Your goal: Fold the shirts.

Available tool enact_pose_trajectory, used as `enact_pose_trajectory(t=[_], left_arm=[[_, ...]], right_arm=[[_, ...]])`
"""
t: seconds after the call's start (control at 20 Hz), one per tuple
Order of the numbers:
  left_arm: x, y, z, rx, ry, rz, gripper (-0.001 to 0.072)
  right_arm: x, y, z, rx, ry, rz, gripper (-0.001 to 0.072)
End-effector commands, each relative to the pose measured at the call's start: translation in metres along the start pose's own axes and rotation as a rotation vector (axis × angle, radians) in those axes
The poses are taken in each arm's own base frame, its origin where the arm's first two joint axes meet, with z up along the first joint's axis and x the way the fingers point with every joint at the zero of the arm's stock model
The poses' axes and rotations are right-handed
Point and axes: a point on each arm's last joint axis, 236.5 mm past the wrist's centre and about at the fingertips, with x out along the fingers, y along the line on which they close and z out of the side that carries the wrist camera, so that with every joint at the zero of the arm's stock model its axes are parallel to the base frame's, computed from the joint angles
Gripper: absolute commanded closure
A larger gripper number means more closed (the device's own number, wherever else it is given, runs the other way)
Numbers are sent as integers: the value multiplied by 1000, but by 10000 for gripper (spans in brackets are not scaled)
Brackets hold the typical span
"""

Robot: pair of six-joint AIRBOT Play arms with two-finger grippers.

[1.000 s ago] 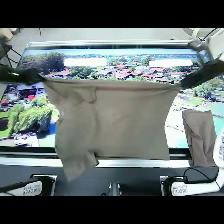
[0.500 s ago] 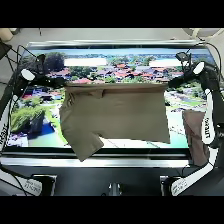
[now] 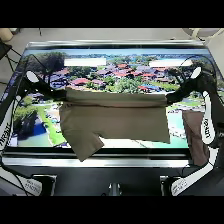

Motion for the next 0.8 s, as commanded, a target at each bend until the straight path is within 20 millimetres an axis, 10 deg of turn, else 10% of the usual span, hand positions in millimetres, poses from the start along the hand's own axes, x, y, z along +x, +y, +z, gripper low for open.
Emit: enact_pose_trajectory(t=[0.0,0.3,0.45,0.75], left_arm=[[13,5,-32,-57,129,6,685],[14,1,-35,-99,144,-2,651],[-3,6,-39,-112,175,-9,216],[-70,29,-73,-159,188,-19,189]], right_arm=[[17,19,-23,22,93,95,694],[16,28,-25,67,103,131,689],[6,36,-24,45,91,153,243],[-49,19,-83,69,162,131,185]])
